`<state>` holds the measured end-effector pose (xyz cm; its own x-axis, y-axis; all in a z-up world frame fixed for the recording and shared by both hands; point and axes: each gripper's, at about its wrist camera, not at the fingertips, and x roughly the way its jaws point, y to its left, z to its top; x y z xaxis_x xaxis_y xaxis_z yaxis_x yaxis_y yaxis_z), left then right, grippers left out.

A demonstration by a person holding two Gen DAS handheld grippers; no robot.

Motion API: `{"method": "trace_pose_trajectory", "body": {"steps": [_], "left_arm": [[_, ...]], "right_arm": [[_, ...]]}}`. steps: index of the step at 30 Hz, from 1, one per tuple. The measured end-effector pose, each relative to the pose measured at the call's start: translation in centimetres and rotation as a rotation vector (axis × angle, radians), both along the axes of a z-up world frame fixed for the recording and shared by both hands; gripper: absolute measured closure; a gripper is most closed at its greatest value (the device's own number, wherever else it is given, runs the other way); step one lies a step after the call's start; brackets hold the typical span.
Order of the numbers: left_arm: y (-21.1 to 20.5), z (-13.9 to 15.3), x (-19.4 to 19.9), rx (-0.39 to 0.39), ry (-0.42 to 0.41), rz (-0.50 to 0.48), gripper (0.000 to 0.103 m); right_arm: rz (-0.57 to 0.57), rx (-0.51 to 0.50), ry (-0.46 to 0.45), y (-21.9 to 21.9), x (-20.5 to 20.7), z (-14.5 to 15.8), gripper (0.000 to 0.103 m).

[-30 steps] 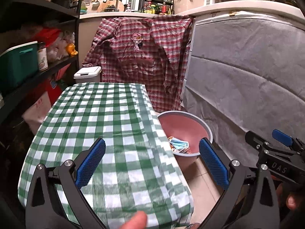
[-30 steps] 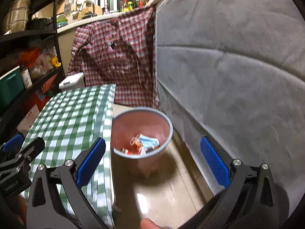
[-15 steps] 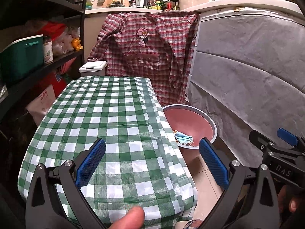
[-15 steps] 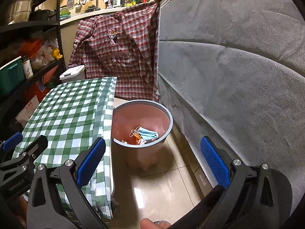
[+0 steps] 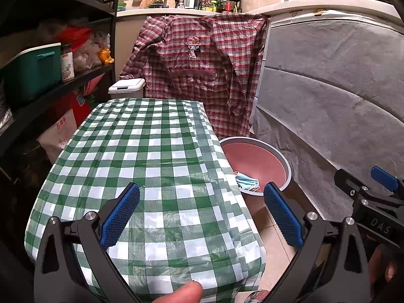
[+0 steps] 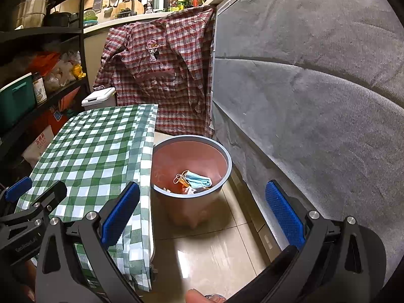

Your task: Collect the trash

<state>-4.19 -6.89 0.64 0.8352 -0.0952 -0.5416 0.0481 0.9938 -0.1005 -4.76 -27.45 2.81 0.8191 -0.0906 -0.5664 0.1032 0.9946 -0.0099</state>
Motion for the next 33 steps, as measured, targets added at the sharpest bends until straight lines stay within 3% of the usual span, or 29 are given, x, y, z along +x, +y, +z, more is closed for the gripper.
{"method": "trace_pose_trajectory", "body": {"steps": [33], "left_arm": [[-0.43, 0.42, -0.45, 0.011, -0.02, 0.004, 0.008]], "right_arm": [[0.003, -0.001, -0.01, 0.19, -0.23, 0.23, 0.005]]}}
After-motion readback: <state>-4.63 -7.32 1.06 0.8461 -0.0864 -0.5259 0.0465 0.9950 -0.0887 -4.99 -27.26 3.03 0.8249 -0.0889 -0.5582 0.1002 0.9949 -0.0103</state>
